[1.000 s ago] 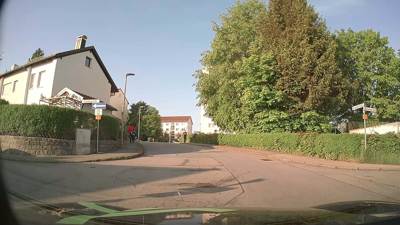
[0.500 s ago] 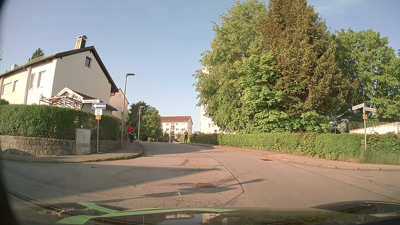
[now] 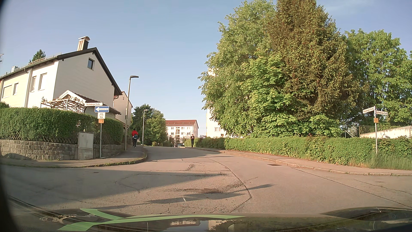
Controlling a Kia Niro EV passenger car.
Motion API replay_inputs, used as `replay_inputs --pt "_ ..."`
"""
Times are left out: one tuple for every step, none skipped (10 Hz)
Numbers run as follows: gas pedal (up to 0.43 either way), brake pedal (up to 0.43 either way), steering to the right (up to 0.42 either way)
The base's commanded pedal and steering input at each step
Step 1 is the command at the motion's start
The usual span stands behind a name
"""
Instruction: Follow the waypoints while adhering to traffic rules and regulations
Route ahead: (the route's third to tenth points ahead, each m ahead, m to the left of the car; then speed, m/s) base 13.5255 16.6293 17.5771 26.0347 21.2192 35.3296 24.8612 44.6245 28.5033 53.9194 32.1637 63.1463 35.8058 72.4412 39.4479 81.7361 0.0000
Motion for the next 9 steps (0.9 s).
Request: replay_inputs --pt "0.461 0.256 -0.708" --pt "0.461 0.256 -0.707" --pt "0.461 0.256 -0.708" --pt "0.461 0.256 -0.708" --pt "0.461 0.256 -0.707" --pt "0.461 0.250 -0.708" --pt "0.461 0.250 -0.708" --pt "0.461 0.256 -0.708" --pt "0.461 0.256 -0.708"
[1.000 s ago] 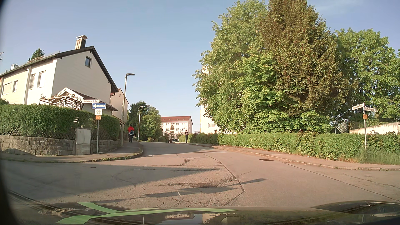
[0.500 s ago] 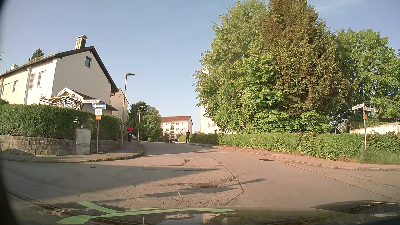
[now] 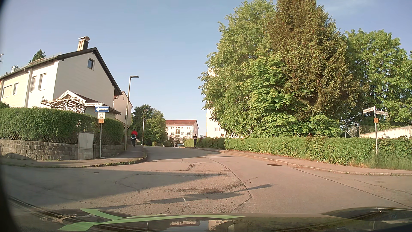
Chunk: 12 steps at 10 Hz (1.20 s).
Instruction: Follow the waypoints while adhering to traffic rules and regulations
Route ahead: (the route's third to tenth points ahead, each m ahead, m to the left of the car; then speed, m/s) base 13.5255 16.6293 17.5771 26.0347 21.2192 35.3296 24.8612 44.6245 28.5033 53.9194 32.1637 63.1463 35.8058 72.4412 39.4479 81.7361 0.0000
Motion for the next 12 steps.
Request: replay_inputs --pt "0.461 0.256 -0.707" --pt "0.461 0.250 -0.707" --pt "0.461 0.250 -0.708" --pt "0.461 0.256 -0.707" --pt "0.461 0.250 -0.708" --pt "0.461 0.250 -0.708" --pt "0.461 0.256 -0.707" --pt "0.461 0.250 -0.707" --pt "0.461 0.256 -0.707" --pt "0.461 0.250 -0.707" --pt "0.461 0.250 -0.707" --pt "0.461 0.244 -0.708"
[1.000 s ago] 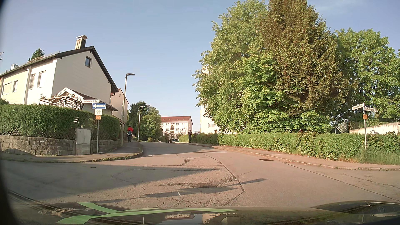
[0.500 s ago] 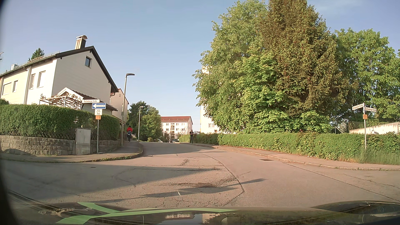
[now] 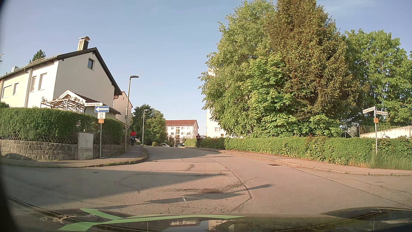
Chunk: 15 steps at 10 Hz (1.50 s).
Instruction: Follow the waypoints while adhering to traffic rules and regulations
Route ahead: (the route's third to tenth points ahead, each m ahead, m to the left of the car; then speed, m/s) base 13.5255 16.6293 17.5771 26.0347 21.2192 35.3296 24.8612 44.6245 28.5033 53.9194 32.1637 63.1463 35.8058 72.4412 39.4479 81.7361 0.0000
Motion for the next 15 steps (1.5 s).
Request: replay_inputs --pt "0.461 0.226 -0.707" --pt "0.461 0.171 -0.708" --pt "0.461 0.140 -0.707" --pt "0.461 0.091 -0.705" --pt "0.461 0.055 -0.702" --pt "0.461 0.006 -0.700" --pt "0.461 0.000 -0.700" --pt "0.461 0.000 -0.702" --pt "0.461 0.000 -0.708" --pt "0.449 0.000 -0.718" --pt "0.441 0.000 -0.726" --pt "0.378 0.000 -0.729" --pt "0.331 0.000 -0.733" --pt "0.319 0.000 -0.741" --pt "0.311 0.000 -0.752"
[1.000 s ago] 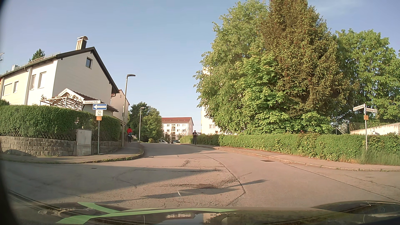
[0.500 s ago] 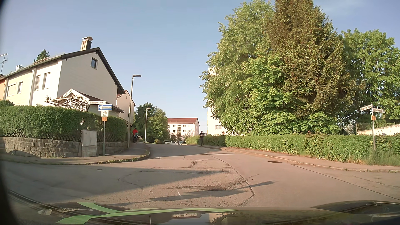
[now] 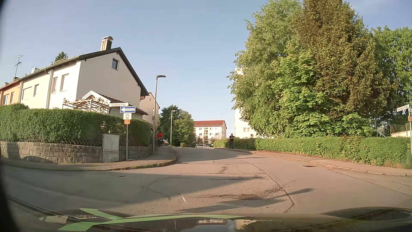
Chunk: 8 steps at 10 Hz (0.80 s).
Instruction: Follow the waypoints while adhering to traffic rules and regulations
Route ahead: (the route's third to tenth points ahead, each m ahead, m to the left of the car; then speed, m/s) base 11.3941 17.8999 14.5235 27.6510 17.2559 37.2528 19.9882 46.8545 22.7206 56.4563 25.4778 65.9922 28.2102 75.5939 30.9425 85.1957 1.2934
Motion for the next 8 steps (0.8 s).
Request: replay_inputs --pt "0.287 0.000 -0.766" --pt "0.268 0.000 -0.778" --pt "0.260 0.000 -0.798" --pt "0.260 0.000 -0.810" --pt "0.260 0.000 -0.816" --pt "0.260 0.000 -0.819" --pt "0.260 0.000 -0.819" --pt "0.240 0.000 -0.820"
